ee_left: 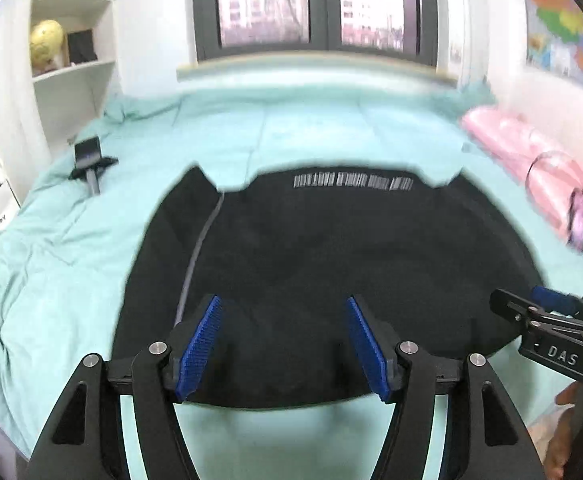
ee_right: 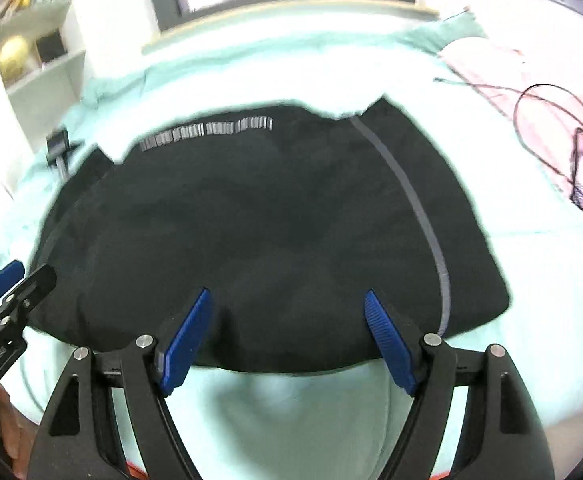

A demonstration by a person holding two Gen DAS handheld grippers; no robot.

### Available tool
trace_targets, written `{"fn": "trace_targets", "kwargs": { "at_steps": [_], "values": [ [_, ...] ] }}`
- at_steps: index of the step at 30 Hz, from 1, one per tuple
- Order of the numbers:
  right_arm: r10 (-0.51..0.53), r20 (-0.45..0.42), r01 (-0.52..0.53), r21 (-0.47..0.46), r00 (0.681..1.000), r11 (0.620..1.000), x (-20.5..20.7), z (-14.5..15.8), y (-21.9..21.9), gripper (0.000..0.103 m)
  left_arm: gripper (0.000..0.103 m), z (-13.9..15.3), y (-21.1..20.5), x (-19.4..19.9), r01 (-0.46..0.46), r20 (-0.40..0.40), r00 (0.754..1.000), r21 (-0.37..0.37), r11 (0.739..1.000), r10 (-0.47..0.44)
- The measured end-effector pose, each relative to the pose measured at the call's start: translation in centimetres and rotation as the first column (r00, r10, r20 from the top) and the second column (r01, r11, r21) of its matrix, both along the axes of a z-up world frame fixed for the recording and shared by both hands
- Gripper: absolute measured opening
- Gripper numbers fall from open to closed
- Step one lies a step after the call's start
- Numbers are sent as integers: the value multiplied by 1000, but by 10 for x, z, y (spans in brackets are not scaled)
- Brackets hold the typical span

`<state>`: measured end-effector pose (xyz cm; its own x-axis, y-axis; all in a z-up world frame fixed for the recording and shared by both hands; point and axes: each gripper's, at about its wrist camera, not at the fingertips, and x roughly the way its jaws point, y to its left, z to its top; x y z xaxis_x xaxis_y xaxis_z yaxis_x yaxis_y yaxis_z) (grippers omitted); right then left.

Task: Fold large clothes
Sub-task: 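Pull both grippers back from the folded jacket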

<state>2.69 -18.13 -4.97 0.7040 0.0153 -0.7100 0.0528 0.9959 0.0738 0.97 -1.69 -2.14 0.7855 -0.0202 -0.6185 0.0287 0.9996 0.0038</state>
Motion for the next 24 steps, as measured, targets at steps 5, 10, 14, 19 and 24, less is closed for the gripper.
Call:
{"fn": "trace_targets", "kwargs": {
  "at_steps": [5,10,14,19,24],
  "values": [
    [-30,115,37,-58,993,998,-17,71,-1,86,78,43,4,-13,18,22,1000,25,1000,-19],
    [-21,213,32,-51,977,998,-31,121,4,96,78,79,-2,-16,11,61,998,98,995,-17],
    [-26,237,43,-68,971,997,-35,134,11,97,79,81,-7,-20,3,80,997,105,994,-11],
    [-11,196,26,-76,980,997,-27,122,16,97,79,68,-15,-16,-9,58,998,114,993,2],
    [-10,151,21,-69,989,997,-13,104,14,97,79,54,-13,-4,-33,11,999,99,995,32]
  ]
}}
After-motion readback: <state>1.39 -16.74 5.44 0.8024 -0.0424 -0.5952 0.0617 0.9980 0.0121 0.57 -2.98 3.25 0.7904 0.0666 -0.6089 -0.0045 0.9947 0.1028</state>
